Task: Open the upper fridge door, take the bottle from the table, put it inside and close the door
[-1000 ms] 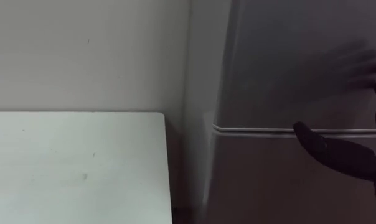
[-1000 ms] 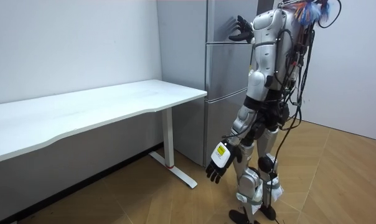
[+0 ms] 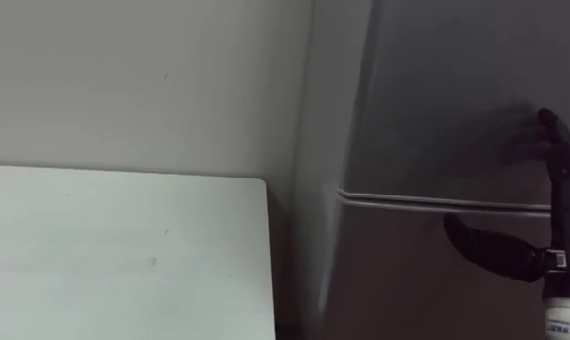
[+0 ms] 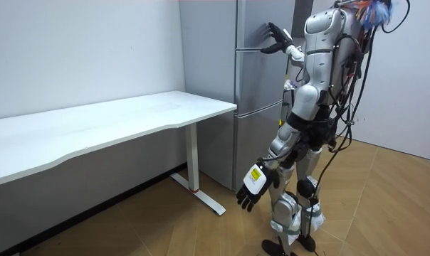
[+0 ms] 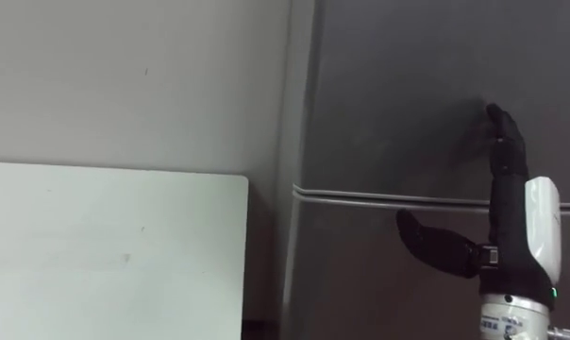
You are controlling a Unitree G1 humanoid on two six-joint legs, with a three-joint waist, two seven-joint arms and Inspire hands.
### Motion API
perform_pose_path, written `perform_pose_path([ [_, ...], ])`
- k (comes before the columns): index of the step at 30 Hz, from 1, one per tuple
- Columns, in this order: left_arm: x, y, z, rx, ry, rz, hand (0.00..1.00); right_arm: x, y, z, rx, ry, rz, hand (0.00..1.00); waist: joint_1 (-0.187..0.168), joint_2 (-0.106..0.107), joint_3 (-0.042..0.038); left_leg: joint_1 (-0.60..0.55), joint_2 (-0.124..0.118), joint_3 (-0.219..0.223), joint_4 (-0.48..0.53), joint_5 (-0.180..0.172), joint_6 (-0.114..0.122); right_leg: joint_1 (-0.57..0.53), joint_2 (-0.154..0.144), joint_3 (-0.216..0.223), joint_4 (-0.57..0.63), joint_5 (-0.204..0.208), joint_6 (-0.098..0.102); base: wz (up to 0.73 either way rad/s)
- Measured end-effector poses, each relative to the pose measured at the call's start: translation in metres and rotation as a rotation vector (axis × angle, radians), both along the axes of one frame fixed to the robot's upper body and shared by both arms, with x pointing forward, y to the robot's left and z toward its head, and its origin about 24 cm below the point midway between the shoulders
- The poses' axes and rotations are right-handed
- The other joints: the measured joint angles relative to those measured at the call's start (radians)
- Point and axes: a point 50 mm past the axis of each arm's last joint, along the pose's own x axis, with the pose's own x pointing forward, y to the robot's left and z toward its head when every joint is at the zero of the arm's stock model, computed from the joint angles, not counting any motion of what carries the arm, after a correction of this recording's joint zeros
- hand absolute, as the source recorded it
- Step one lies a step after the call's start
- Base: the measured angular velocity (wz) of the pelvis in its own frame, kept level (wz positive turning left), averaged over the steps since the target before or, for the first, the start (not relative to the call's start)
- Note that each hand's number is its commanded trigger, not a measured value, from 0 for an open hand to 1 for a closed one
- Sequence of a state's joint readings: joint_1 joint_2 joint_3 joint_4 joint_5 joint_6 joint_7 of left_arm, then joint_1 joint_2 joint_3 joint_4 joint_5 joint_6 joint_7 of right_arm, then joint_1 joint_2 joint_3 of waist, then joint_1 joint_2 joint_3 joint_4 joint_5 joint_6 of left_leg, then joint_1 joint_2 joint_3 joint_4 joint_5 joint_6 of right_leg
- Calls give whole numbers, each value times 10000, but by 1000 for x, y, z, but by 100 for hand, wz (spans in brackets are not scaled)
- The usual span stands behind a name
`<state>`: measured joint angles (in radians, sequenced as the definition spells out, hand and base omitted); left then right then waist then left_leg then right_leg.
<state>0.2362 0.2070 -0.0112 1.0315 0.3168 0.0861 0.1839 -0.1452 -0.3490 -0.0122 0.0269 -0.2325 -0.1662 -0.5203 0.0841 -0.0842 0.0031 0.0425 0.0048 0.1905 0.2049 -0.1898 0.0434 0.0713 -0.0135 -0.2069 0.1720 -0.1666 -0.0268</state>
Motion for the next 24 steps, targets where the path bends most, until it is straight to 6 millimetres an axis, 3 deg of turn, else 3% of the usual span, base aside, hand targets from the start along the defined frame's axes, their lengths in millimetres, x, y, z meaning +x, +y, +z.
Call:
perform_pose_path([
  [4,-1,1,0,23,-26,88,0,0,0,1,4,-11,6,0,-32,43,-26,-3,-11,-32,4,13,20,68,-20,-99,-3,18,-18,4],
  [8,-11,2,0,-3,146,189,0,0,-1,2,272,-22,225,0,-296,97,-77,156,-28,-46,-47,28,39,187,-45,-169,-23,25,-36,8],
  [14,-16,2,0,-28,172,247,0,0,-4,4,666,-81,353,0,-546,-11,-86,213,-28,-74,-67,28,36,262,-45,-241,-41,8,-44,3],
  [18,-15,5,1,-23,-59,585,0,-5,-25,8,1144,-298,-402,0,-641,-112,-92,124,-31,-74,-56,22,41,192,-58,-273,-64,8,-45,0],
  [24,-24,9,3,9,-188,979,0,-22,-62,16,1919,-1190,-2288,0,-881,-84,-124,43,-46,-54,-60,18,45,129,-47,-215,-46,12,-46,0],
])
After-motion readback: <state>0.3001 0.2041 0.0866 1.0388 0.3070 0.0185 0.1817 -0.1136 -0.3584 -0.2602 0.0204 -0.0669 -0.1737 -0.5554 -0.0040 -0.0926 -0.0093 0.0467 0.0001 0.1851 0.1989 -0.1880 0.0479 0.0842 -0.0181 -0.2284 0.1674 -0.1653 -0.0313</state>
